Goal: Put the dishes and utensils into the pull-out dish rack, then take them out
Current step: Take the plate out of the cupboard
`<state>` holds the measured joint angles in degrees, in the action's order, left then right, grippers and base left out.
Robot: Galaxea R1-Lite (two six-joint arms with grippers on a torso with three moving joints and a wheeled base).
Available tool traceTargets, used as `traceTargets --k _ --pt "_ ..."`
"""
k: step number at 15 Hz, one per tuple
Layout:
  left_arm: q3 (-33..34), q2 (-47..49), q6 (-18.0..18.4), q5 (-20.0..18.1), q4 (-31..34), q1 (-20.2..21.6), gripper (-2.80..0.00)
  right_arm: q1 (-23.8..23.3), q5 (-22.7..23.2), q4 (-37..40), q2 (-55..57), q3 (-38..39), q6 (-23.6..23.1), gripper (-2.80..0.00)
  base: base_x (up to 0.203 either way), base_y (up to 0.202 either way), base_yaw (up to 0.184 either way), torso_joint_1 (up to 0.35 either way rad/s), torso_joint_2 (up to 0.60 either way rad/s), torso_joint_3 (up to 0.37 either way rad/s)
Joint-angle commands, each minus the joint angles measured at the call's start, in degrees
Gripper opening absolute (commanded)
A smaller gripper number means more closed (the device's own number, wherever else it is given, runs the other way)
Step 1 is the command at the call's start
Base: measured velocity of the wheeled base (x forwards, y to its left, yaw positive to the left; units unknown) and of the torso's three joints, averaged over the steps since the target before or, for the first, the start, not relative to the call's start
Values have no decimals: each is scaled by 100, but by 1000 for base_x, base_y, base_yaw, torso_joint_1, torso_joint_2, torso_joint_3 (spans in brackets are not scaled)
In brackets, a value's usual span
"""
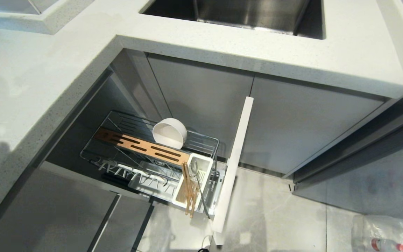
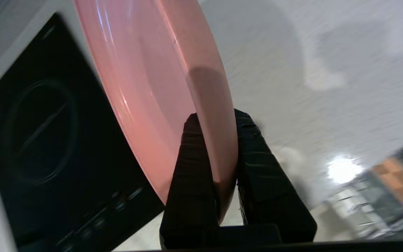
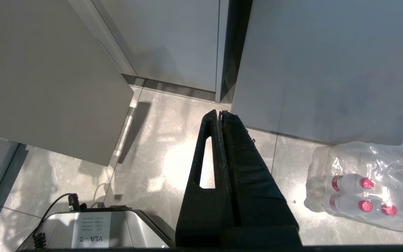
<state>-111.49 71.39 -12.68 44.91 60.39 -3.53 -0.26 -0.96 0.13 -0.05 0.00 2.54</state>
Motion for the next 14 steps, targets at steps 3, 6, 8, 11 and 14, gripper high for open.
traceTargets --k 3,6,8,11,14 --pt "-74 499 -21 15 670 435 -280 0 0 -5 5 9 1 -280 0 0 0 0 0 0" --pt "-105 937 -15 6 1449 467 -280 0 0 4 5 9 1 -280 0 0 0 0 0 0" --pt "-110 1196 -15 6 1680 467 -280 7 0 2 5 9 1 -280 0 0 0 0 0 0" --pt "-115 1482 2 9 1905 481 -280 0 0 -5 5 9 1 -280 0 0 0 0 0 0" --pt "-119 1744 6 9 2258 485 -280 0 0 4 5 9 1 -280 0 0 0 0 0 0"
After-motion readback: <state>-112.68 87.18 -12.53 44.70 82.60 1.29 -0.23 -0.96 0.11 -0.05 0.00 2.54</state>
